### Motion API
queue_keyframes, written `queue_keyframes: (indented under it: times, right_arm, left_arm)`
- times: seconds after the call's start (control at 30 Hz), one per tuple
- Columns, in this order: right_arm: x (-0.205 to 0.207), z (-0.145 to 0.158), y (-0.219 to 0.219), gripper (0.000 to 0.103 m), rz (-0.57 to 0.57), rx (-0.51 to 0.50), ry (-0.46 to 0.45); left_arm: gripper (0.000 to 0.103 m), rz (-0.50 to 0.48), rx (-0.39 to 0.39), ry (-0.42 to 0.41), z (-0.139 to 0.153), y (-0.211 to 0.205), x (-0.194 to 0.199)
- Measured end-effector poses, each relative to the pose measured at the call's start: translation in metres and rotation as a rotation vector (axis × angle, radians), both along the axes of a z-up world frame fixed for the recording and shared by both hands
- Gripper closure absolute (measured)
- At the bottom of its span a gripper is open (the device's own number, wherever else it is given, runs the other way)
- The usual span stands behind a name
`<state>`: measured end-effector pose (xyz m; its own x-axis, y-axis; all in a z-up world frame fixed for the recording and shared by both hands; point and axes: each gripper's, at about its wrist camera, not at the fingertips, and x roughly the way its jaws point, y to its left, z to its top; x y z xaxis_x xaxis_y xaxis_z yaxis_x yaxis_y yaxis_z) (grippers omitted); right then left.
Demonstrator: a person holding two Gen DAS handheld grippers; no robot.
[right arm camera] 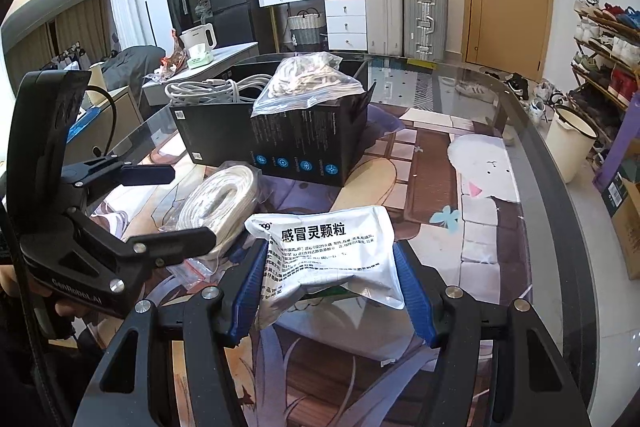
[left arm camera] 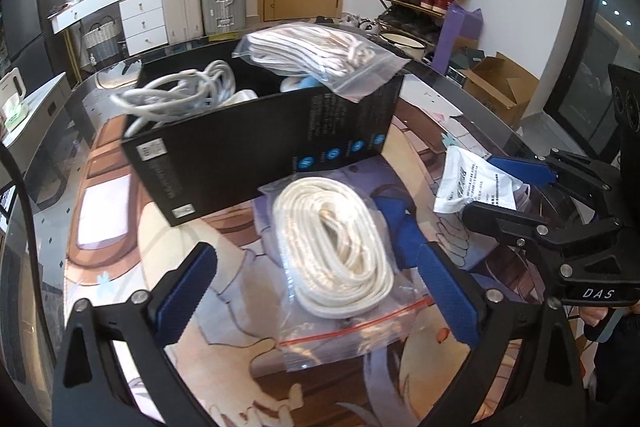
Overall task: Organize soft objects
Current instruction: 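Grasp the bagged white strap with the left tool while the right tool lifts the packet, then carry the strap bag over the box with the left tool while the right tool carries the packet there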
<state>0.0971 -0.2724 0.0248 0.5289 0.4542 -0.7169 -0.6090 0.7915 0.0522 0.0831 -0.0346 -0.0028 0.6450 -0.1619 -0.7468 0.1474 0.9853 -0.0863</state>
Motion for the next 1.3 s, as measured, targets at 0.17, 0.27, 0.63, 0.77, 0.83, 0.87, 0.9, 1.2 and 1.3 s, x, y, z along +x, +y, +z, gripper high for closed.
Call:
queue_keyframes:
  times: [0.17, 0.27, 0.63, 0.77, 0.83, 0.87, 0.9, 1.2, 1.3]
  right_arm:
    - [0.0, 0.001, -0.001, 0.04, -0.002, 0.001, -0.002]
    - [-0.001, 0.001, -0.001, 0.04, -0.001, 0.001, -0.003]
    - [-0.002, 0.007, -0.001, 0.04, 0.002, 0.016, -0.021]
    - [-0.005, 0.014, 0.0, 0.04, 0.001, 0.026, -0.039]
    - [-0.007, 0.017, 0.001, 0.04, 0.002, 0.033, -0.049]
    - [-0.007, 0.019, 0.001, 0.04, 0.003, 0.036, -0.053]
    - [-0.008, 0.021, 0.002, 0.04, 0.003, 0.04, -0.058]
    - [-0.011, 0.045, 0.005, 0.04, -0.015, 0.079, -0.115]
    - [-0.01, 0.052, 0.008, 0.04, -0.015, 0.086, -0.135]
  left_arm:
    - [0.02, -0.022, 0.019, 0.026, -0.002, -0.009, 0.004]
    - [0.036, -0.043, 0.026, 0.047, -0.005, -0.013, 0.006]
    - [0.066, -0.077, 0.017, 0.026, 0.001, -0.015, -0.004]
    - [0.068, -0.073, 0.001, 0.006, 0.006, -0.009, -0.013]
    - [0.068, -0.066, -0.008, -0.01, 0.011, -0.005, -0.018]
    - [0.068, -0.064, -0.012, -0.019, 0.012, -0.004, -0.02]
    - [0.068, -0.061, -0.017, -0.032, 0.014, -0.003, -0.022]
    - [0.068, -0.011, -0.034, -0.14, 0.044, 0.02, -0.041]
    - [0.068, 0.01, -0.041, -0.169, 0.053, 0.028, -0.043]
